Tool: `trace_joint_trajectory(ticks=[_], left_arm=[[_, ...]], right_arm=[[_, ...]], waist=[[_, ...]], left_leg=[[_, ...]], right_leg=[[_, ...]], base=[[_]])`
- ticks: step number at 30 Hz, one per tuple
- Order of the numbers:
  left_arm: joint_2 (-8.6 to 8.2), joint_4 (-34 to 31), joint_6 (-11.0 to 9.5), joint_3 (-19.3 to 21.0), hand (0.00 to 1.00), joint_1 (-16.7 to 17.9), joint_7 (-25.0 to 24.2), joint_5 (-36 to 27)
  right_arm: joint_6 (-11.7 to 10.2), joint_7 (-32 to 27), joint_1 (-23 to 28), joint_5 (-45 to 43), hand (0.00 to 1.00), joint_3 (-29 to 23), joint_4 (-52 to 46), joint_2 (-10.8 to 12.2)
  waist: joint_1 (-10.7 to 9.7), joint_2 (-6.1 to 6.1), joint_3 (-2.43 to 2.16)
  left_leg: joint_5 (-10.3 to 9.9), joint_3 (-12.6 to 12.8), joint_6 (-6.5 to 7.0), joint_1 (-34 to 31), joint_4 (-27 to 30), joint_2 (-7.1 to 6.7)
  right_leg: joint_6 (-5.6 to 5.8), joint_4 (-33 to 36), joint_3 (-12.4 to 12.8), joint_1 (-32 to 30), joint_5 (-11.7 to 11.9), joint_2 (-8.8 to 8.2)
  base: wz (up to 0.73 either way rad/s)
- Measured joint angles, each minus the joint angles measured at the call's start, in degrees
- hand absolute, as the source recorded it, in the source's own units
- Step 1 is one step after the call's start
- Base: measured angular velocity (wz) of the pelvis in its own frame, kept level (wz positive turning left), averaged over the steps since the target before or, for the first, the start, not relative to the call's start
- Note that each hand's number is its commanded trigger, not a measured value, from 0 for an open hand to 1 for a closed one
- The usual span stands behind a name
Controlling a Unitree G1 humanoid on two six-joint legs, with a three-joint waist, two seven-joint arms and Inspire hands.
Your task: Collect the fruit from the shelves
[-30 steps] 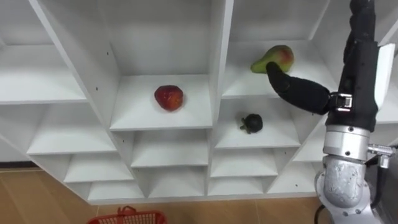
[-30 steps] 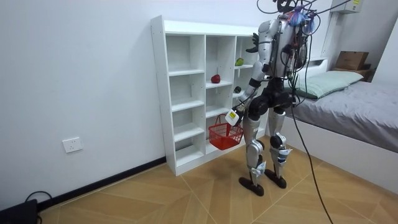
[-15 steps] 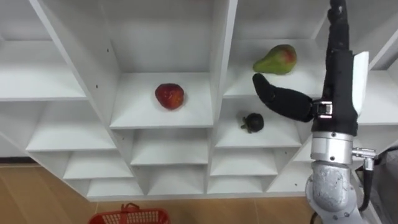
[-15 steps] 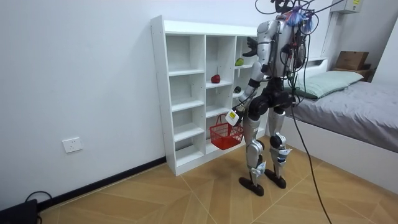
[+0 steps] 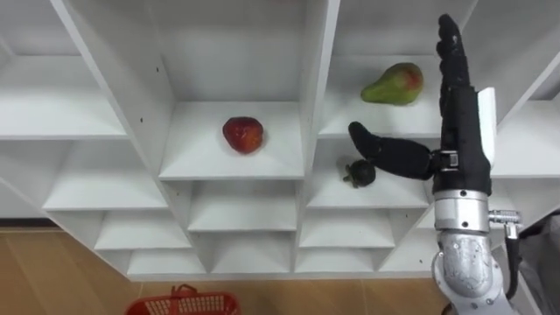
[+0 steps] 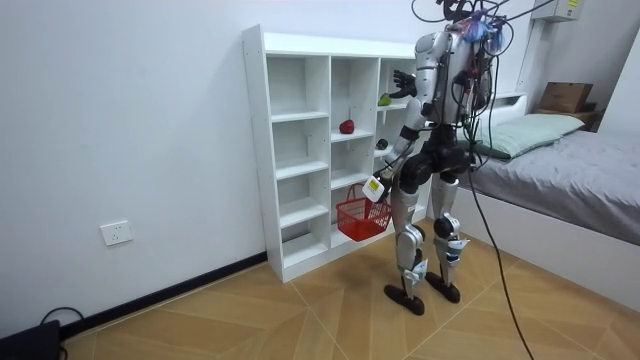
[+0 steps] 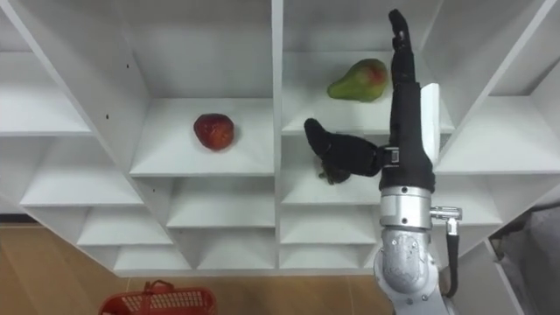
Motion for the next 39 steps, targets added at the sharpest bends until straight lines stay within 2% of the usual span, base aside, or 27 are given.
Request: trace_joint_trajectory(ticks=[8, 13, 28, 36, 39], left_arm=[[0.12, 0.0, -0.1, 0.6, 1.00, 0.4, -0.2, -0.1], [0.13, 0.0, -0.8, 1.5, 1.00, 0.8, -0.1, -0.1], [0.13, 0.0, -0.7, 3.1, 1.00, 1.2, -0.2, 0.3], [0.19, -0.1, 0.3, 5.2, 1.00, 1.1, -1.2, 1.5], [0.40, -0.2, 0.3, 5.2, 1.00, 1.1, -1.2, 2.2]], right_arm=[[0.0, 0.3, -0.6, 1.2, 0.00, -1.8, 0.7, -1.1], [0.0, -0.9, -2.1, 1.2, 0.00, -5.0, 1.6, -1.2], [0.1, -0.7, -2.3, 1.2, 0.00, -7.3, 1.8, -1.4], [1.5, 2.3, -2.8, 1.7, 0.00, -7.6, 4.5, -1.6], [1.6, 3.9, -4.0, 2.0, 0.00, -7.6, 9.7, -1.7]], waist=[[0.2, -0.47, -0.20], [0.3, -0.88, -0.11], [0.2, -1.18, 0.03], [0.2, -1.31, -0.06], [0.2, -1.59, -0.25]], left_leg=[[0.0, -1.4, 0.00, -0.7, 0.4, -0.12], [0.0, -1.8, 0.04, -0.7, 0.5, -0.23], [0.1, -2.1, 0.10, -0.8, 0.6, -0.34], [0.1, -2.2, 0.12, -0.8, 0.6, -0.35], [0.1, -2.3, 0.12, -0.6, 0.7, -0.36]], right_leg=[[0.00, 0.0, -1.2, 0.0, 0.0, -0.06], [0.00, -0.1, -2.4, 0.0, 0.0, -0.23], [0.01, -0.1, -3.2, 0.5, 0.0, -0.37], [0.01, -0.1, -3.3, 0.4, 0.0, -0.40], [0.01, -0.1, -3.3, 0.5, 0.0, -0.41]], base=[[0.09], [0.04], [0.00], [0.00], [0.00]])
